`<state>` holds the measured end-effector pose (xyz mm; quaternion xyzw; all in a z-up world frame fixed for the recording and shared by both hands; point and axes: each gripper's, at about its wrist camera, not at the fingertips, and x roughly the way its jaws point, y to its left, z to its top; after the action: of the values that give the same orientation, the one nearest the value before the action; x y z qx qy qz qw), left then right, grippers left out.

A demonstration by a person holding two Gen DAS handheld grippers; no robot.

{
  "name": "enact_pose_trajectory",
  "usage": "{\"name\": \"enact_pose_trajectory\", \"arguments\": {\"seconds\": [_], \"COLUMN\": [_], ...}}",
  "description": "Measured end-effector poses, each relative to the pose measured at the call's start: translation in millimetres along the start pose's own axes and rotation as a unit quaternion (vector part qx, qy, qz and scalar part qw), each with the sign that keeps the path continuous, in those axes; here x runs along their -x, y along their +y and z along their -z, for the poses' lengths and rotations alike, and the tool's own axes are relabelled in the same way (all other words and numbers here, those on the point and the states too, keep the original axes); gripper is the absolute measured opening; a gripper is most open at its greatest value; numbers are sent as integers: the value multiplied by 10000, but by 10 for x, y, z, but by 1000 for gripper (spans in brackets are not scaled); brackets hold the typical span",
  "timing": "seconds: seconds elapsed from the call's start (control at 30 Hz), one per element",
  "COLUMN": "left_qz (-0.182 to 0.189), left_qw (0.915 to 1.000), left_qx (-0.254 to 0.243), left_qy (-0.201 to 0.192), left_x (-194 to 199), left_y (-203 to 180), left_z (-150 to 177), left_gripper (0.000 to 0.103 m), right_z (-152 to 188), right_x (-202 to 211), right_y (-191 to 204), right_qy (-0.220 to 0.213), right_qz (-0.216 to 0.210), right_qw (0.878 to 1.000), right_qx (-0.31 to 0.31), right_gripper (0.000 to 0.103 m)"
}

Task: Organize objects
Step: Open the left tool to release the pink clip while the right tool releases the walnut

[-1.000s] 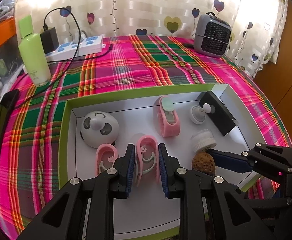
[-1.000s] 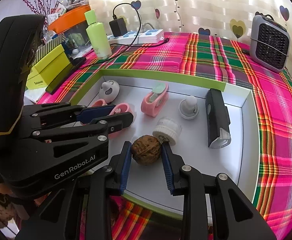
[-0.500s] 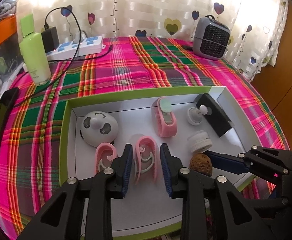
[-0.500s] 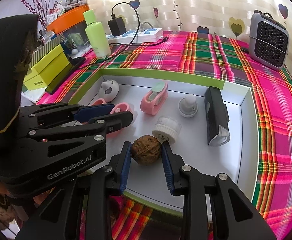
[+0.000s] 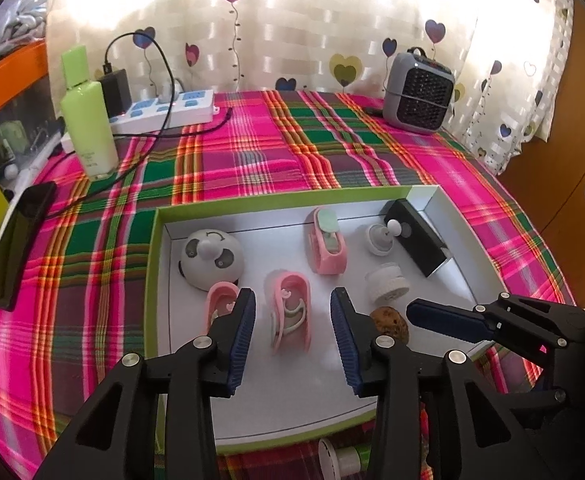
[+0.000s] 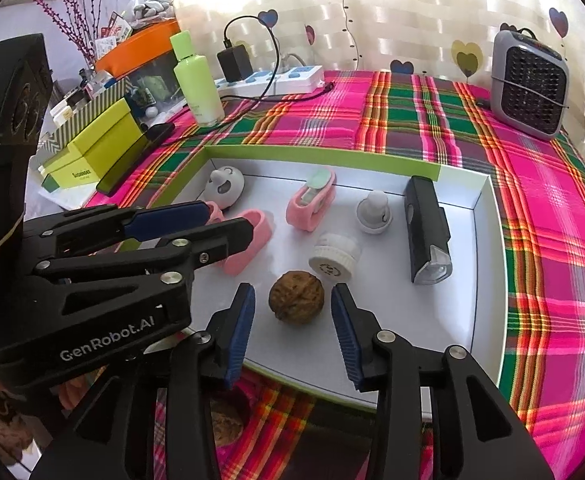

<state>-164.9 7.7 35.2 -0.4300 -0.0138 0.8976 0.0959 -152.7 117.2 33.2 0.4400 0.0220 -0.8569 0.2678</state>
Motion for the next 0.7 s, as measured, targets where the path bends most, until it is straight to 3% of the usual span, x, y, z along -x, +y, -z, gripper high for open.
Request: {"name": "enact_pose_trajectory", "arguments": {"seconds": [0.7], "left_qz": [-144], "left_qw": [9992], "left_qx": [210], "left_qy": [-322], "left_x": [422], "left_y": [7], "left_z": [268], "left_gripper": [38], "right_z": [146], "right_x": [271], "right_y": [102], "right_qy": [-309], "right_qz": [175], "right_qw": [9994], "right_qx": [-30], "right_gripper": [42]}}
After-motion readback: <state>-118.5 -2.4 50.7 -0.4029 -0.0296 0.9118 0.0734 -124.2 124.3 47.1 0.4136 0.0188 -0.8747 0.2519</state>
